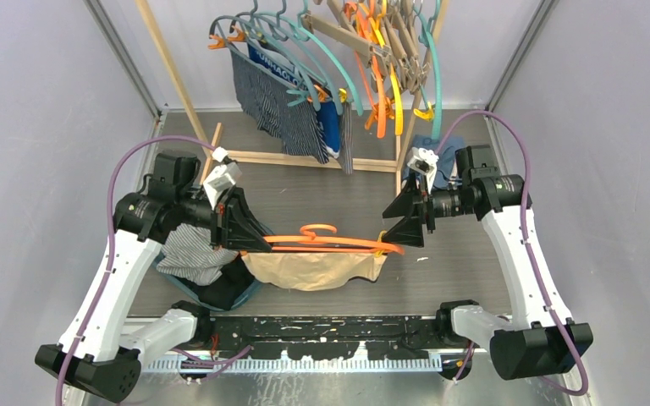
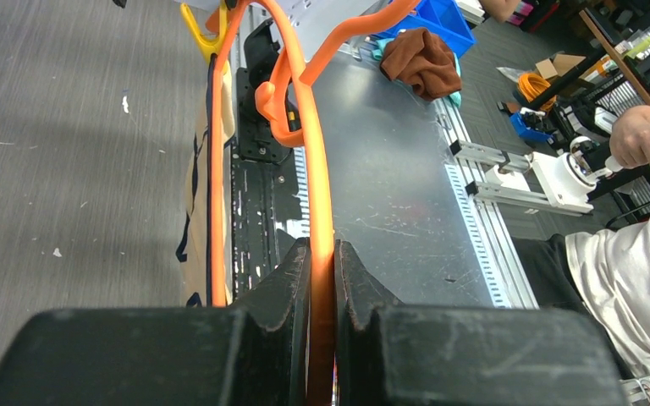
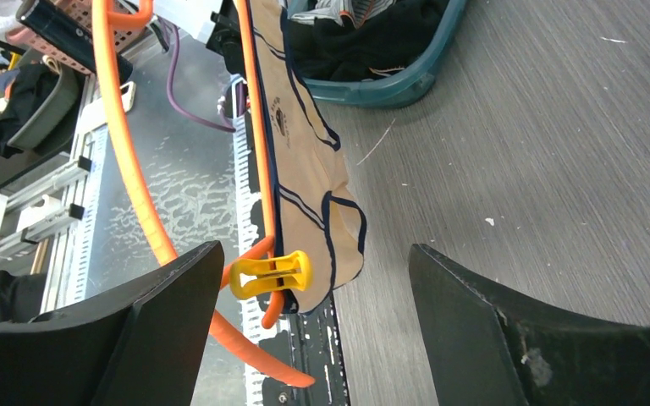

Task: Remove the underwear clipped to the hanger
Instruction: Remove the underwear from the hanger.

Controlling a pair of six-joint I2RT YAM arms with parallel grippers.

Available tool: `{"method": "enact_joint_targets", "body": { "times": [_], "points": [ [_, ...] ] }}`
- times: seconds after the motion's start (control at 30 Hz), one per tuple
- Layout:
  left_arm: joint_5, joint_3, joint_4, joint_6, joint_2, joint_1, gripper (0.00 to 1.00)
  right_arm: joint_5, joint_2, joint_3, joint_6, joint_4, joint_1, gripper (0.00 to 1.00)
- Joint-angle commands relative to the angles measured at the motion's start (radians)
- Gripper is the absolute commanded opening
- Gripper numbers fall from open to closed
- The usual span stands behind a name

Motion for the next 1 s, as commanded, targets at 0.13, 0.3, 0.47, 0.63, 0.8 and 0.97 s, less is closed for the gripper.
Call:
{"method": "enact_joint_targets", "body": {
  "times": [0.13, 0.3, 0.47, 0.63, 0.8, 0.97],
  "points": [
    [0.031, 0.042, 0.016, 0.053, 0.002, 0.001, 0.0, -0.018, 0.032, 0.028, -0.175, -0.143, -0.001, 0.88],
    [0.027, 0.053, 0.017, 0.056, 0.015, 0.001, 0.0, -0.039, 0.026, 0.018, -0.212, -0.166, -0.001, 0.88],
    [0.01, 0.066, 0.057, 0.051, 0.03, 0.001, 0.0, -0.06, 0.027, 0.013, -0.278, -0.225, -0.001, 0.85],
    [0.014, 0.075, 0.102, 0.041, 0.043, 0.002, 0.0, -0.049, 0.039, 0.006, -0.315, -0.266, -0.001, 0.85],
    [-0.03, 0.082, 0.11, 0.101, 0.036, 0.001, 0.0, -0.045, 0.057, 0.012, -0.304, -0.267, -0.001, 0.88],
    [-0.055, 0.106, 0.081, 0.215, 0.043, 0.001, 0.0, -0.025, 0.084, 0.064, -0.259, -0.267, 0.0, 0.88]
  ]
}}
